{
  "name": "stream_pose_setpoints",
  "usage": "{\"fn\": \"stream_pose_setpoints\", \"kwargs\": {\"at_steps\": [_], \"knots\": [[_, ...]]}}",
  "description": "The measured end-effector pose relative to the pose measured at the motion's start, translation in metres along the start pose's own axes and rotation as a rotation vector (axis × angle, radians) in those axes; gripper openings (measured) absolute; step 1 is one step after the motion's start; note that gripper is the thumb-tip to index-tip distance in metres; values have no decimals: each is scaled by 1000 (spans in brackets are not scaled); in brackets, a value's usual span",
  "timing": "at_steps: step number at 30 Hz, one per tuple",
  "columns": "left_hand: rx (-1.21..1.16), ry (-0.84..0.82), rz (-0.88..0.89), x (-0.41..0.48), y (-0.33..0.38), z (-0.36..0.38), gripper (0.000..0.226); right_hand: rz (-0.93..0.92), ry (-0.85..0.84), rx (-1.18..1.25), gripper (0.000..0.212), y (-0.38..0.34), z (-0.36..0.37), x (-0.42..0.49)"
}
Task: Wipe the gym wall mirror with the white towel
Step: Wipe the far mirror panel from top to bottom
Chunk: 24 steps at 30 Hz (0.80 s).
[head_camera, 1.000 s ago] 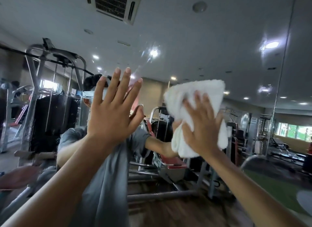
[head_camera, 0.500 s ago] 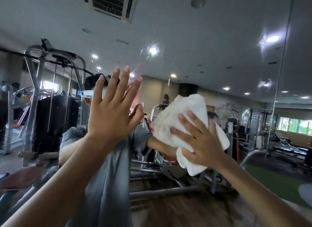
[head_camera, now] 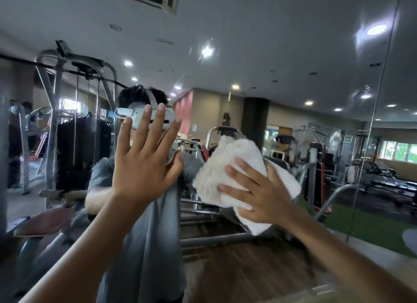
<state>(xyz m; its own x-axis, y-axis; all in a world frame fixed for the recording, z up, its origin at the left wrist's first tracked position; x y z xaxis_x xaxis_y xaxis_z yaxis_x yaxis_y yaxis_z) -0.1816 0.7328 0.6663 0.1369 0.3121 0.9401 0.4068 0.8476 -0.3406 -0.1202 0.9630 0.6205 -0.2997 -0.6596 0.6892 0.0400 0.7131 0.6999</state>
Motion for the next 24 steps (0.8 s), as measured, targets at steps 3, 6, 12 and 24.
{"fn": "stream_pose_setpoints", "kwargs": {"at_steps": [3,6,12,24], "knots": [[-7,-6,11,-7,0,-1,64,71,-39,-38,68,41,-1,-15],[-2,-10,0,-9,0,0,64,615,74,14,63,90,-13,1],[-5,2,11,-7,-3,-1,63,584,97,33,62,8,-5,16],[-25,-24,-13,-9,-3,0,65,978,185,105,62,57,-11,5]]}}
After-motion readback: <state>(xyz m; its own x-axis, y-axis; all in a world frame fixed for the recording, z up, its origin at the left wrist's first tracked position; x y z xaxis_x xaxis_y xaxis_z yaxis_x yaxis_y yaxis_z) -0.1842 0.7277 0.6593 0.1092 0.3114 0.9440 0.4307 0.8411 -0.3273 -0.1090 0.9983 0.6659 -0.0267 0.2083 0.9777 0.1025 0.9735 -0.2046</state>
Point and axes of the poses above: each hand's wrist, its own x-axis towards the middle knuckle, its own z-axis out of the palm, y = z × x, the point moved 7 cm from there along x, towards the middle knuckle, and after that the axes turned 7 degrees about z, right-handed, at the moved point
